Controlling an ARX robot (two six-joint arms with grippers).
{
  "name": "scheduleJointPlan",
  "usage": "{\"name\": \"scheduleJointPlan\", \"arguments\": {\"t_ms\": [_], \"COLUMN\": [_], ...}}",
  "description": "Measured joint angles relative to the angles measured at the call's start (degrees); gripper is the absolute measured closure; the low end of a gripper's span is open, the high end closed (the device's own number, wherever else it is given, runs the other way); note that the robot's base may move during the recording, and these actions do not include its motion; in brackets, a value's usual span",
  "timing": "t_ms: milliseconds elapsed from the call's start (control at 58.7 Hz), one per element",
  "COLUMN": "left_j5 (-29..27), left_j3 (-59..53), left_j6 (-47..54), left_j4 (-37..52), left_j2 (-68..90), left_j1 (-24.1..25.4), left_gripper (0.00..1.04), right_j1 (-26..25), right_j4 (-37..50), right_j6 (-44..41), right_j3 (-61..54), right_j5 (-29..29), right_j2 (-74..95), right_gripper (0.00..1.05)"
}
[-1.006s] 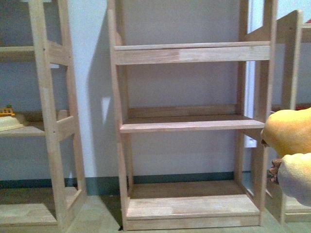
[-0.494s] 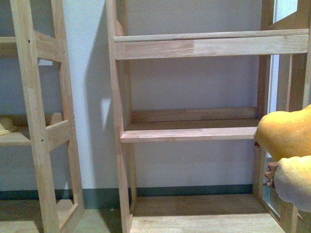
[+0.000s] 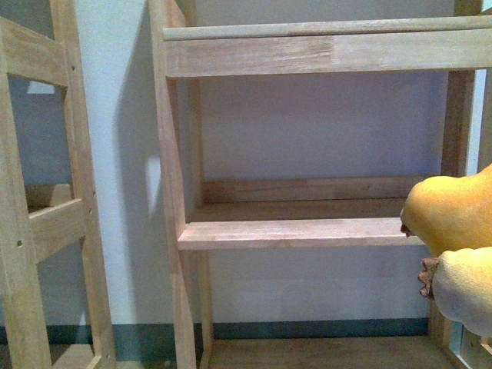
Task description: Put away toys
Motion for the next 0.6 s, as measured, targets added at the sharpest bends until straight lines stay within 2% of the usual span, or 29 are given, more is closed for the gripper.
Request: {"name": "scheduleJointPlan", "arguments": {"t_ms": [597], "left_j5": [0.0], "left_j3": [0.0], "left_j6": [0.0], "left_j4": [0.0], "left_j2": [0.0], "left_j1": [0.0], "left_gripper": [0.06], "right_j1": [0.0], "right_j4": [0.0], "right_j6": [0.0], "right_j3": [0.0], "right_j5": [0.0], "right_j2": [0.0], "right_gripper": [0.98]}}
